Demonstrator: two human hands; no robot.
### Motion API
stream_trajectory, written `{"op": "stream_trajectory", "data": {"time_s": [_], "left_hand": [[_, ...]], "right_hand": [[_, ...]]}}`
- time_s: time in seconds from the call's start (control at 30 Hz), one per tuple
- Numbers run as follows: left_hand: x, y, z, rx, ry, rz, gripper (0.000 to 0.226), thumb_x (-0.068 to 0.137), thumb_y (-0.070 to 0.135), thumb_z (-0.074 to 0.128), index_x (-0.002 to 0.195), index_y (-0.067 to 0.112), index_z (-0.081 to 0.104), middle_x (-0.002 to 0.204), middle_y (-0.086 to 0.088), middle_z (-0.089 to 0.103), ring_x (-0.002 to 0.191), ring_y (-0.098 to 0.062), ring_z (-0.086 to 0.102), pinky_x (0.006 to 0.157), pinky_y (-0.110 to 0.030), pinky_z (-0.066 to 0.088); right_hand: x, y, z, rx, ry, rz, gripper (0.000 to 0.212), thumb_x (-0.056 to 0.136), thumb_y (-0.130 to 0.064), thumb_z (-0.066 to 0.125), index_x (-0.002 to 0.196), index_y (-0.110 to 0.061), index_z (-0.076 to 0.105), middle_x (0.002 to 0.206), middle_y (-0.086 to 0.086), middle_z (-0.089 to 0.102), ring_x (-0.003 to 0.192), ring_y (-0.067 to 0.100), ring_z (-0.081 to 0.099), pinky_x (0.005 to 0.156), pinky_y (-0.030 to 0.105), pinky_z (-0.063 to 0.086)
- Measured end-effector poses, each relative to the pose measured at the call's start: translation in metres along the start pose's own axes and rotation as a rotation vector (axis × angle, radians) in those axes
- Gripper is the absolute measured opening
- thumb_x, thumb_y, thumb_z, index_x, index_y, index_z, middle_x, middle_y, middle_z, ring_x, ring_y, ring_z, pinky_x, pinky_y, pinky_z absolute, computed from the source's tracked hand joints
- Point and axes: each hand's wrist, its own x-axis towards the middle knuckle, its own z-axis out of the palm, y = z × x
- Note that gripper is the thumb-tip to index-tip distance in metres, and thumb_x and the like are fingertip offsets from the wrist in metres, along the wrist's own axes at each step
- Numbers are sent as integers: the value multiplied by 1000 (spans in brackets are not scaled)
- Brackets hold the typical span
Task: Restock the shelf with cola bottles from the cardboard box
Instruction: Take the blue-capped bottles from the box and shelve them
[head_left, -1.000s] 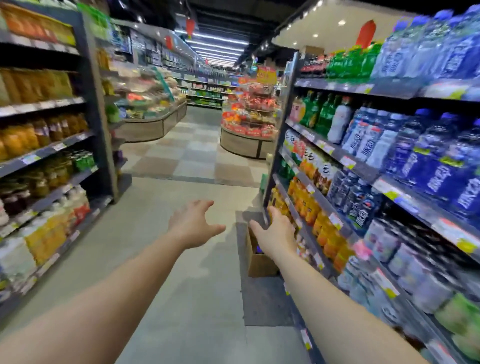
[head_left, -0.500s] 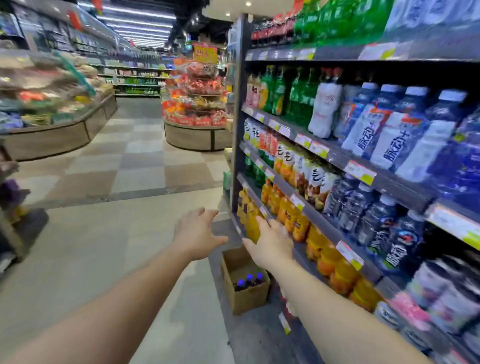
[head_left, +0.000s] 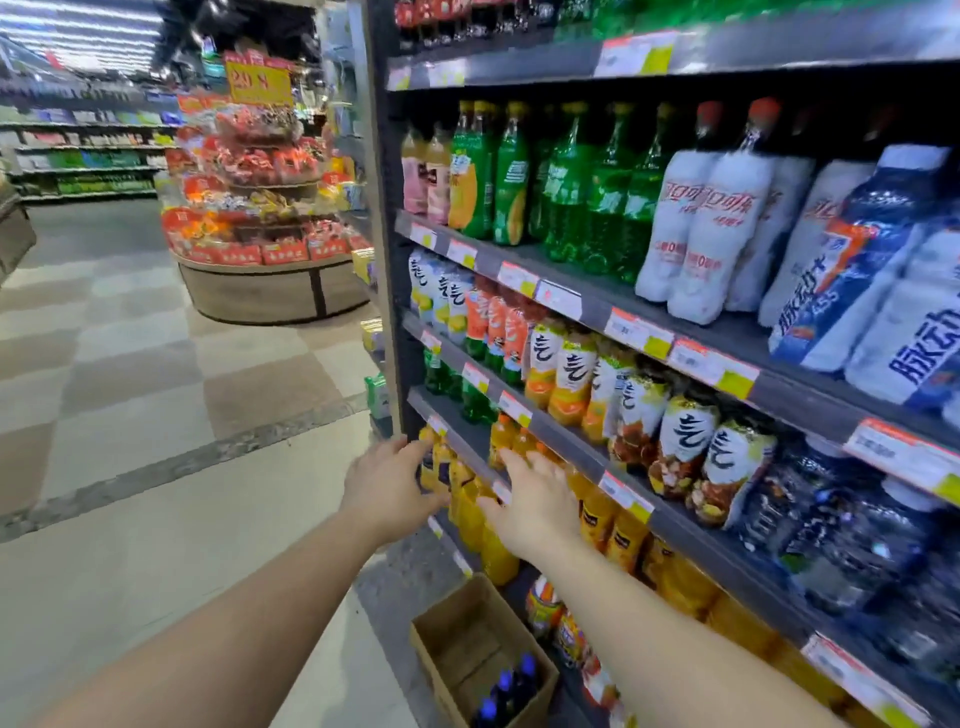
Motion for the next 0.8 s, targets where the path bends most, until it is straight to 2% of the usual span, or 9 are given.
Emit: {"op": "stream_trajectory", "data": {"time_s": [0.1,0.2,0.3,0.4,0.57,0.8], "left_hand": [[70,-15,21,-30,-75,205,77,76,58,63,143,28,38,146,-5,43,133,-25,39,106,-39,35],[122,-16,42,-24,-149,353,76,79,59,61,144,28,38,150,-7,39,138,-24,35,108,-43,36],[153,-4,69,-50,-217,477,74,80,57,63,143,26,39,150,-9,39,139,-26,33,108,-44,36],[169,17,98,-93,-304,575,76,78,57,65,142,25,41,148,-6,41,137,-25,36,109,-40,34],[183,35,152,-134,-310,737,71,73,51,73,134,20,53,138,-11,52,129,-29,45,105,-42,38],[189,27,218,-32,-436,864,71,78,53,66,140,26,44,147,-5,44,135,-24,37,111,-41,31]], "right_hand": [[32,0,26,32,66,148,68,88,-53,55,147,-30,28,153,4,32,139,29,27,111,44,31],[48,4,47,83,112,330,67,88,-53,55,147,-30,31,150,4,37,136,30,32,109,45,34],[50,18,57,85,194,487,67,85,-51,59,144,-29,36,142,5,45,130,30,38,105,42,38],[45,40,64,106,240,616,65,84,-49,61,142,-30,38,142,4,44,129,29,39,103,41,39],[49,83,96,75,270,671,63,84,-43,64,140,-27,42,134,7,51,124,30,43,98,41,41],[51,99,152,37,232,765,58,86,-39,61,140,-25,43,131,8,52,123,30,43,97,41,42]]}}
